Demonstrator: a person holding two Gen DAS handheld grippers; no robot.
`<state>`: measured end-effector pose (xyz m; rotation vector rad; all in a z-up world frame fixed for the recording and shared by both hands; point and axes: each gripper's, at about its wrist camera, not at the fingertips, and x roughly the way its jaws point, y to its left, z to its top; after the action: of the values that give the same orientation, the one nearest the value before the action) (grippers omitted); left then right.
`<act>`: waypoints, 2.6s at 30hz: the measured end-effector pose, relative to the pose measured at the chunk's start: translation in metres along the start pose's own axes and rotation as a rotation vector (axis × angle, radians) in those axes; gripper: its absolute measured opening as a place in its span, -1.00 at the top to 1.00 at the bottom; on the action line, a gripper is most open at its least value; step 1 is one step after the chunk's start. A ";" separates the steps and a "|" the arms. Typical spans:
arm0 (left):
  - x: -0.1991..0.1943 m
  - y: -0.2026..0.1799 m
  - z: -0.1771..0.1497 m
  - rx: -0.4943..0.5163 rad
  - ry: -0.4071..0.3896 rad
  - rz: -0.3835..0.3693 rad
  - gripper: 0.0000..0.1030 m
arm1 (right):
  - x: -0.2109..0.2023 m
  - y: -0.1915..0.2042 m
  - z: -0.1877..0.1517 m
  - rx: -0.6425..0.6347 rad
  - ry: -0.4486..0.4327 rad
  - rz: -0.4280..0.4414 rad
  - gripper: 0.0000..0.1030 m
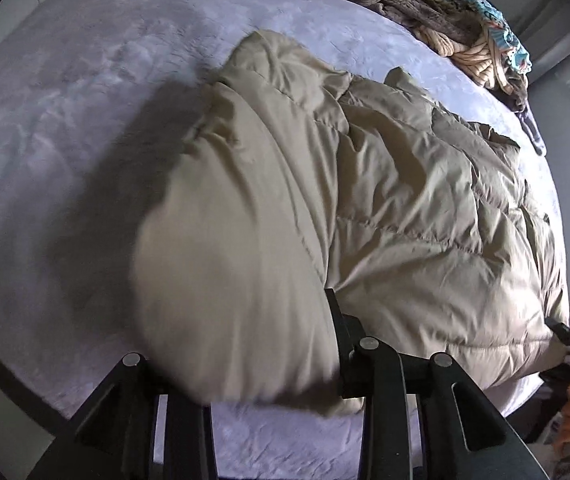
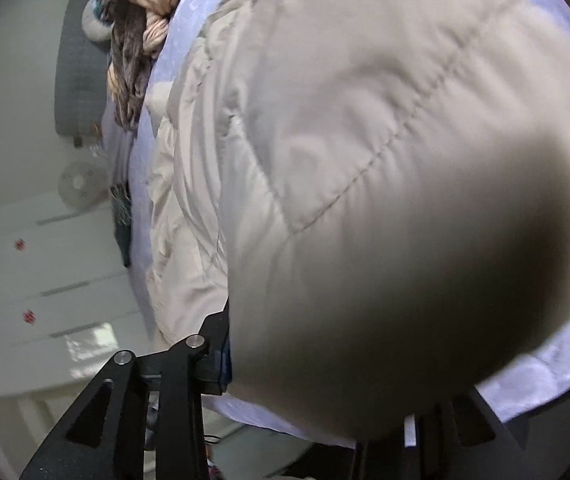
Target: Fold large clothes
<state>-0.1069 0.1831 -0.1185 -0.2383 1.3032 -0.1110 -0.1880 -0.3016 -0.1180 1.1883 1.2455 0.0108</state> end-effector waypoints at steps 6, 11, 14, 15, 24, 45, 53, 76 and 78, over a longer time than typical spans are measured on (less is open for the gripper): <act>-0.031 0.006 -0.006 -0.013 -0.019 0.059 0.33 | -0.017 0.011 -0.010 -0.064 0.033 -0.076 0.07; -0.053 0.008 -0.011 -0.042 -0.040 0.105 0.33 | -0.031 0.011 -0.028 -0.112 0.072 -0.069 0.07; -0.071 0.006 -0.013 -0.044 -0.098 0.167 0.33 | -0.037 0.021 -0.037 -0.186 0.081 -0.055 0.07; -0.075 0.006 -0.012 -0.049 -0.105 0.158 0.33 | -0.037 0.026 -0.040 -0.211 0.083 -0.057 0.07; -0.057 0.000 0.013 0.049 -0.010 0.120 0.33 | -0.006 0.078 -0.050 -0.316 0.085 -0.101 0.06; 0.005 0.017 0.089 0.237 0.093 0.058 -1.00 | 0.085 0.151 -0.068 -0.402 0.093 -0.351 -0.30; 0.034 0.021 0.099 0.235 0.114 0.034 -1.00 | 0.093 0.158 -0.059 -0.442 0.081 -0.394 -0.63; 0.116 0.050 0.122 0.189 0.408 -0.451 -1.00 | 0.101 0.142 -0.038 -0.461 0.128 -0.414 -0.63; 0.121 0.045 0.127 0.190 0.425 -0.478 -1.00 | 0.103 0.141 -0.039 -0.461 0.128 -0.418 -0.63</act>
<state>0.0450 0.2150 -0.2118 -0.3741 1.6230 -0.7201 -0.0951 -0.1515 -0.0879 0.5252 1.4871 0.0617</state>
